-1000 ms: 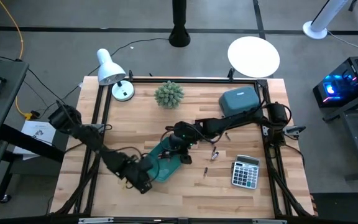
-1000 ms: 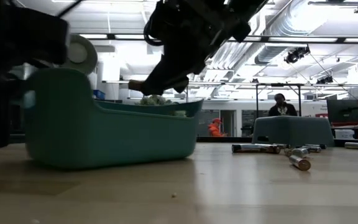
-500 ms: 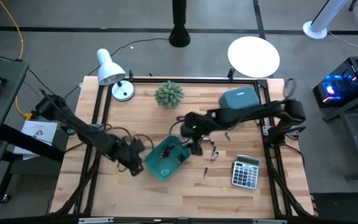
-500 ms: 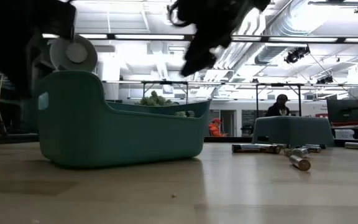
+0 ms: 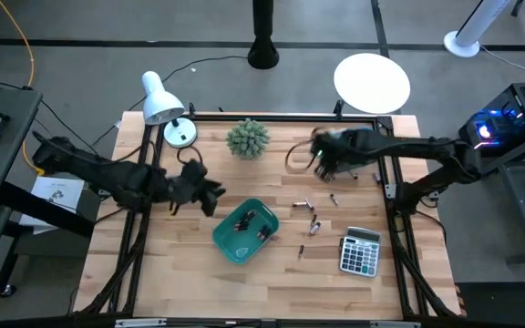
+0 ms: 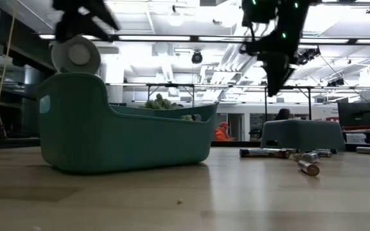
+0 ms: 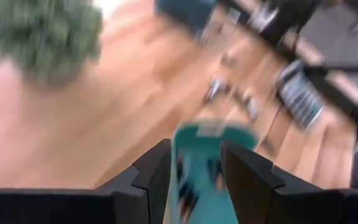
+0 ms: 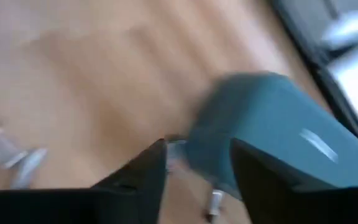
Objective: Sort batteries
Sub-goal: Adjust the green bin
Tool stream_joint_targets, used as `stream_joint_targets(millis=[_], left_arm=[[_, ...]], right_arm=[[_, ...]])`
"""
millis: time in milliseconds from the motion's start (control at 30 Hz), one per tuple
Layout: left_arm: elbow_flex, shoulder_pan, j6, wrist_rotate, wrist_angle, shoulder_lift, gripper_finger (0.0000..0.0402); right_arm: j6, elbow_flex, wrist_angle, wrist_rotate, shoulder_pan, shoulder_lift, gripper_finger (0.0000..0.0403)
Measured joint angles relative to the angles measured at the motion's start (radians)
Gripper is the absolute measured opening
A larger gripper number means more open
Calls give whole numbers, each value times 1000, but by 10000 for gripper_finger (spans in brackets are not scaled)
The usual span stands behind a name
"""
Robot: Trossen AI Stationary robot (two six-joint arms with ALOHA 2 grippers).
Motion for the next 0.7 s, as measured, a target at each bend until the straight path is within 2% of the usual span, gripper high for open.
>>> stream_joint_targets(millis=[100,167,233,333,400,500,567,700], left_arm=[[0,69,108,6,147,24,131],[0,119,163,47,212,58,131],[0,163,204,128,268,100,126],[0,197,272,275,319,175,107],[-1,203,315,343,293,210,85],[-1,203,352,360,224,216,38],[-1,203,369,334,172,192,11],[-1,213,409,203,62,106,5]], right_arm=[[72,-45,-15,82,-140,-45,81],[96,-68,-4,67,-231,-61,24],[113,-87,6,-24,-295,-64,14],[98,-127,59,-245,-309,-63,6],[92,-157,107,-386,-262,-63,3],[106,-191,173,-543,-133,-63,1],[151,-211,253,-600,-22,-63,1],[282,-232,420,-631,190,-44,0]])
